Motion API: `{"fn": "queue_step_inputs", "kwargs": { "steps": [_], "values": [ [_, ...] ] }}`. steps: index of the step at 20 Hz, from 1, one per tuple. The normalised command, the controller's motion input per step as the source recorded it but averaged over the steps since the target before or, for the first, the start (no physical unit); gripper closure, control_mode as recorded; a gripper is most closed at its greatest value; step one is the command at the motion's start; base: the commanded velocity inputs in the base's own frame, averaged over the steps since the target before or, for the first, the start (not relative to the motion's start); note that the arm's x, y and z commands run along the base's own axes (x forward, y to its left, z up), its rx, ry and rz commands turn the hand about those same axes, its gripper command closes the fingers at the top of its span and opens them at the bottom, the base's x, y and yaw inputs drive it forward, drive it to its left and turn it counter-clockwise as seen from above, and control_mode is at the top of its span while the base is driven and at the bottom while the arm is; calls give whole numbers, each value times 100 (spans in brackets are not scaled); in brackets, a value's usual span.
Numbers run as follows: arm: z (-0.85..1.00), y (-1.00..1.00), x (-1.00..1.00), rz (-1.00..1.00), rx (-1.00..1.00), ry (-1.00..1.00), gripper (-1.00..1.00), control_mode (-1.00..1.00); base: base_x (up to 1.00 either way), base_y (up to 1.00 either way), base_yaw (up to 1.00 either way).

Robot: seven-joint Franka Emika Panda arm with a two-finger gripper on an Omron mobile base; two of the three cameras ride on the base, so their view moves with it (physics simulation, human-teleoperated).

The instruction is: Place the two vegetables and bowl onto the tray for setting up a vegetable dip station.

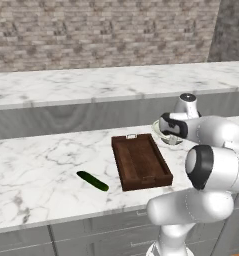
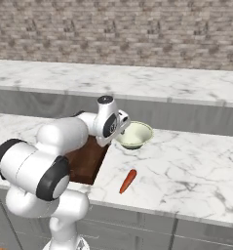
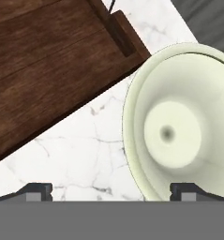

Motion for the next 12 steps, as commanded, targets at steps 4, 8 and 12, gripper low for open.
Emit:
{"fn": "queue_step_inputs", "kwargs": {
  "steps": [4,8,12],
  "values": [
    [-8,-6,8,2,0,0,-100,-100,0,0,0],
    [-13,-1,7,0,0,2,-100,-100,0,0,0],
    [-12,-1,9,0,0,11,-100,-100,0,0,0]
  ]
}}
